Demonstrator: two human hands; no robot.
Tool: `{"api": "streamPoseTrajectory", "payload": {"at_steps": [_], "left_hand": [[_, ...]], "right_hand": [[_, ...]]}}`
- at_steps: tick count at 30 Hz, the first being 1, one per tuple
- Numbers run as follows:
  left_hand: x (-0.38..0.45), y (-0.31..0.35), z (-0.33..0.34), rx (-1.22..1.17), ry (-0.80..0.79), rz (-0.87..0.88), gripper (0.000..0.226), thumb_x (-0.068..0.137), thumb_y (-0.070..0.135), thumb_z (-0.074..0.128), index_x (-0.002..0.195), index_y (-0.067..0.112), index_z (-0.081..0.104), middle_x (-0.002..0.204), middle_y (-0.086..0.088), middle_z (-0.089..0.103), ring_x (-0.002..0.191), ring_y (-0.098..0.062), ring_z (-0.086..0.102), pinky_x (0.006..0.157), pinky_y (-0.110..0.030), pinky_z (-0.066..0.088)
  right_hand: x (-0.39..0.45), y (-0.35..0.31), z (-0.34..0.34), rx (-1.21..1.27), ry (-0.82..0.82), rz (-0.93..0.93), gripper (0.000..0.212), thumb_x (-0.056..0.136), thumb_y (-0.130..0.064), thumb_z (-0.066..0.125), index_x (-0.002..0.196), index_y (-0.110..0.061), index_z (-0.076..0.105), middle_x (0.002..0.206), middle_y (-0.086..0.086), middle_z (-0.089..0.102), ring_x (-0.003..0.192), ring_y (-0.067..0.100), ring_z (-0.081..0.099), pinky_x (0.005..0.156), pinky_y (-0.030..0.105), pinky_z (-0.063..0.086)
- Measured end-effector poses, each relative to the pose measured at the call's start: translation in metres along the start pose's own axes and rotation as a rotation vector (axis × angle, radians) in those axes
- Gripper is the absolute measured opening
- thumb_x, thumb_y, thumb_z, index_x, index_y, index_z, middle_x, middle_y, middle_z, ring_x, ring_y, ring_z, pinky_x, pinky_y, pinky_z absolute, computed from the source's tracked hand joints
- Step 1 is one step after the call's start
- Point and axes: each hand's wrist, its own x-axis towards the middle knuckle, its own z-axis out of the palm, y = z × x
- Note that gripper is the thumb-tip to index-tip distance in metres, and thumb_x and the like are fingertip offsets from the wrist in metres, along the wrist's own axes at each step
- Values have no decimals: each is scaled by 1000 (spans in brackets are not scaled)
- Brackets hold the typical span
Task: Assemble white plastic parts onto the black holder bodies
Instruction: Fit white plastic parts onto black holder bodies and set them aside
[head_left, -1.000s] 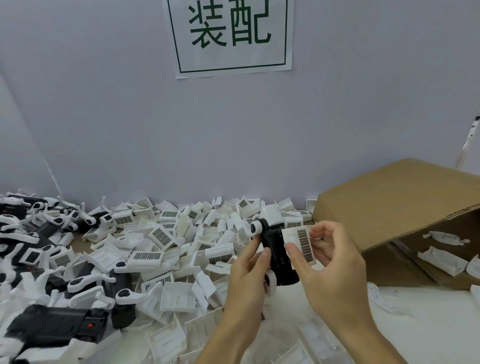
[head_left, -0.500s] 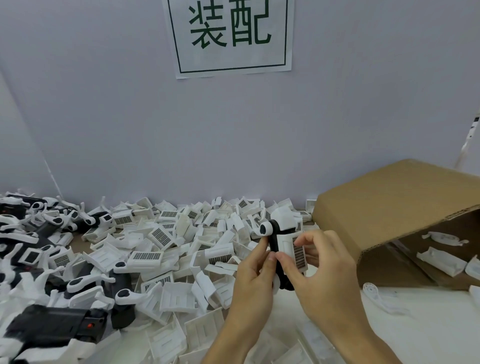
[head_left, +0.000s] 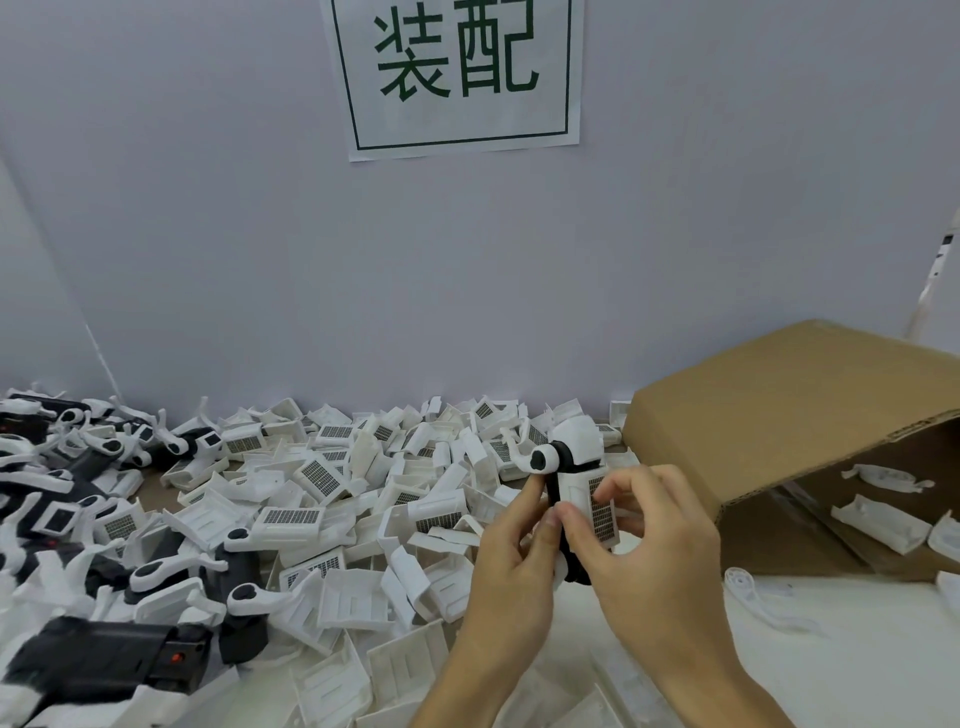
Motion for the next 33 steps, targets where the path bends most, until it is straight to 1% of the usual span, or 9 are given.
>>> {"api": "streamPoseTrajectory", "payload": {"at_steps": [5,8,12,15,18,20,24,28,33], "left_hand": [[1,-2,-4,-15,44,-61,73,106,2,37,94,66,68,61,15,53,63,-10,46,58,-12,39],[1,-8,-7,-63,72,-107,63,104,4,38,100,56,73,73,13,65,68,-12,57,62,-14,46],[3,-9,-6,-199,198,-189,24,98,36,55,108,47,75,117,7,74,113,-14,68,99,-35,53],[3,-3,-4,-208,290,-170,15,81,50,61,84,51,76,94,21,76,89,3,72,70,-17,57],[2,-3,-3,-201,285,-145,27,95,39,56,79,49,75,83,22,75,73,4,71,51,-11,52],[1,-5,-4,-176,239,-150,39,100,32,52,75,51,75,76,23,73,68,4,71,50,-13,52],[0,-4,-1,-139,179,-136,16,91,38,63,90,27,74,81,6,73,70,-10,72,58,-32,60],[1,-3,2,-116,192,-117,42,85,47,66,99,8,65,88,-12,67,78,-26,68,68,-51,59],[2,-2,1,-102,209,-126,49,83,47,60,99,1,62,74,-2,66,63,-15,67,50,-33,57]], "right_hand": [[1,2,1,0,-101,10,29,76,-34,83,77,-30,55,88,-15,50,80,9,60,70,33,57],[2,0,0,18,-135,13,28,79,-47,74,73,-30,53,86,-16,50,81,10,59,70,34,57],[2,0,0,87,-225,-43,13,91,-35,65,82,-26,61,88,-15,62,87,11,64,74,37,58],[0,-3,2,180,-227,98,13,89,-23,73,89,-30,62,89,-16,70,90,7,69,81,33,59],[0,-3,2,258,-276,353,14,87,-32,74,96,-29,64,89,-18,73,89,5,70,84,33,58],[2,-3,0,342,-371,462,19,90,-41,67,103,-28,70,93,-16,75,94,6,71,85,30,58],[5,-14,-4,597,-451,596,39,86,-52,57,99,-23,79,94,0,79,90,13,75,68,20,57],[5,-18,-2,678,-406,659,37,81,-52,61,91,-23,81,90,6,79,84,18,76,63,22,57],[3,-21,0,784,-334,732,33,79,-45,68,89,-16,82,88,10,78,79,18,76,57,21,55]]}}
